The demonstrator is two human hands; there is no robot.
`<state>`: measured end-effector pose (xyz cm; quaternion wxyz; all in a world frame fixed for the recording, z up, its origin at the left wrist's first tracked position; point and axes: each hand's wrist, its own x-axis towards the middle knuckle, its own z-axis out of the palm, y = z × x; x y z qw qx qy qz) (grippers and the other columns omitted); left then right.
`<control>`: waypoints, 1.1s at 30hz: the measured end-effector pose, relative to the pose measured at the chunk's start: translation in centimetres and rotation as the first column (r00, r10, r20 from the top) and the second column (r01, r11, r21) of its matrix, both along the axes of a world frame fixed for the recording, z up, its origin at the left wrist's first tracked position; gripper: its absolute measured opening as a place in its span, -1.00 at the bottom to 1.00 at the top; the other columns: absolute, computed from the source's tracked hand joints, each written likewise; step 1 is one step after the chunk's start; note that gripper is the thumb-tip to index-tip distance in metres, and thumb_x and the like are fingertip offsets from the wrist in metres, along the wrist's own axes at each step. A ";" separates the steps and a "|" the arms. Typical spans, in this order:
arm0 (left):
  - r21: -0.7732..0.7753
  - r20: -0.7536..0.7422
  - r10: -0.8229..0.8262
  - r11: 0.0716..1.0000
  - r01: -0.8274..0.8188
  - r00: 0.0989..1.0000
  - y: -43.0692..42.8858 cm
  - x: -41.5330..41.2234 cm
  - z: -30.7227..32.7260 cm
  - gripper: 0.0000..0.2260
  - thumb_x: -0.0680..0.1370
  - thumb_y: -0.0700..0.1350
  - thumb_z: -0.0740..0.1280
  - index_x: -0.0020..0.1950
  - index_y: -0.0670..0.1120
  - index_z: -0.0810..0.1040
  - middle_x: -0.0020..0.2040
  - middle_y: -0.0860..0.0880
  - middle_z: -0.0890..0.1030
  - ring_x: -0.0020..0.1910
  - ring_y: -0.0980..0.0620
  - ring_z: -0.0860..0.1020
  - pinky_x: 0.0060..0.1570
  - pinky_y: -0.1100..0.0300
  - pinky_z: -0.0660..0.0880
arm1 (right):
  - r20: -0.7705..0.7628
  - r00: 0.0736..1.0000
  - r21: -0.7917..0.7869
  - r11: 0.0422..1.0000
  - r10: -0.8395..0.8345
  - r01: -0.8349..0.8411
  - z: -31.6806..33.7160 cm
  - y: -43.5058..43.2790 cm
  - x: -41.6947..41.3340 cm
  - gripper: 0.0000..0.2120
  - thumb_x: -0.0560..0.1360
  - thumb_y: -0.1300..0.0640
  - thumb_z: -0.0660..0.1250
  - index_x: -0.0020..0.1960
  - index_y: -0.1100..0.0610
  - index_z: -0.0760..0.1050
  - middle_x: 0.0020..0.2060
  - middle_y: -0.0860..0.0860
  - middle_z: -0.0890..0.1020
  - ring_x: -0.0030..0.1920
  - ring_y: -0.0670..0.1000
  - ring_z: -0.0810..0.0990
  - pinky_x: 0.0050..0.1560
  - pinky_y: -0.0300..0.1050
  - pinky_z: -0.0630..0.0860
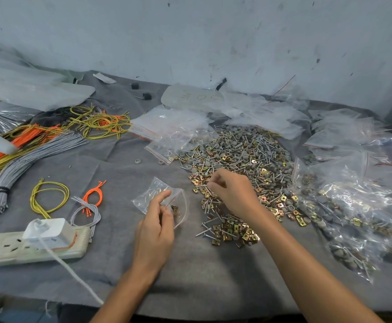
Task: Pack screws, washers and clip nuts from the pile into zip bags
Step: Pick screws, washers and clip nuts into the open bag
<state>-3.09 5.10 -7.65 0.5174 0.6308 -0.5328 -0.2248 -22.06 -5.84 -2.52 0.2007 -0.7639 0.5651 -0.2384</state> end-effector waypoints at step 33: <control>-0.036 0.040 -0.014 0.999 0.016 0.999 -0.6 0.3 -1.0 -0.66 0.58 -0.02 0.16 0.30 0.30 0.40 -0.15 0.21 0.59 -0.23 0.17 0.55 -0.21 0.30 0.43 | 0.015 0.982 -0.010 0.983 0.186 -0.186 0.5 3.7 4.1 -0.84 0.60 -0.03 0.32 0.02 -0.04 0.67 -0.23 -0.23 0.68 -0.21 -0.17 0.59 -0.13 -0.10 0.50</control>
